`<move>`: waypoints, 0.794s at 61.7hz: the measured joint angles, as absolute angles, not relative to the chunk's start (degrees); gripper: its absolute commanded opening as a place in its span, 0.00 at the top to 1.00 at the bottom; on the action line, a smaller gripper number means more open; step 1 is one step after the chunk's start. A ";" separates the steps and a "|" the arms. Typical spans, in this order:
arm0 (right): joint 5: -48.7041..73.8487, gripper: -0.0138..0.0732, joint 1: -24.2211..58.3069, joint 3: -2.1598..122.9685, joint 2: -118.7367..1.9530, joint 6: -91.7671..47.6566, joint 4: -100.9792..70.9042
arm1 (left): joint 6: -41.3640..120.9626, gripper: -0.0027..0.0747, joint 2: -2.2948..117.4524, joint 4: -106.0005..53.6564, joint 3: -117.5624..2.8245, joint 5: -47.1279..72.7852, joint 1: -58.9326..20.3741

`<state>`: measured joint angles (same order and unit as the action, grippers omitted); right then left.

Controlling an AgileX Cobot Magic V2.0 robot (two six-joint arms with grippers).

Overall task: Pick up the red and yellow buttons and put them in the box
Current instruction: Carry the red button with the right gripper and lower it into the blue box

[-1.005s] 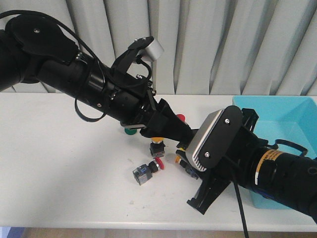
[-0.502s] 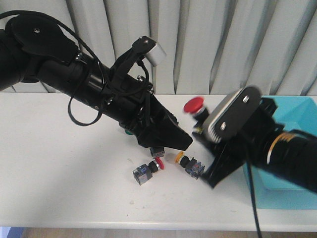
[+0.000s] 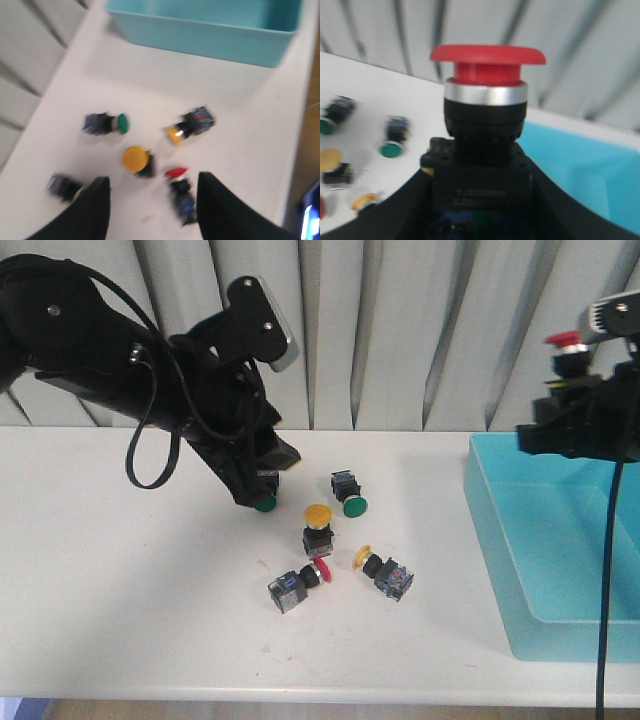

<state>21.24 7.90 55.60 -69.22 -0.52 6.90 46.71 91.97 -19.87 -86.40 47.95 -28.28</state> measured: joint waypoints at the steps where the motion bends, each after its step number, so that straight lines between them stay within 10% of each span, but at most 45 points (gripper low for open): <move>1: 21.47 0.82 7.18 55.60 -69.68 0.00 6.90 | 46.10 0.53 91.89 -19.06 -86.40 47.70 -28.28; 49: 38.78 0.63 -2.22 75.04 -112.99 2.45 2.91 | 33.71 0.55 91.78 -8.13 -86.44 46.17 -28.28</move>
<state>38.78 -2.22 75.04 -112.99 2.45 2.91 33.71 91.78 -8.13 -86.44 46.17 -28.28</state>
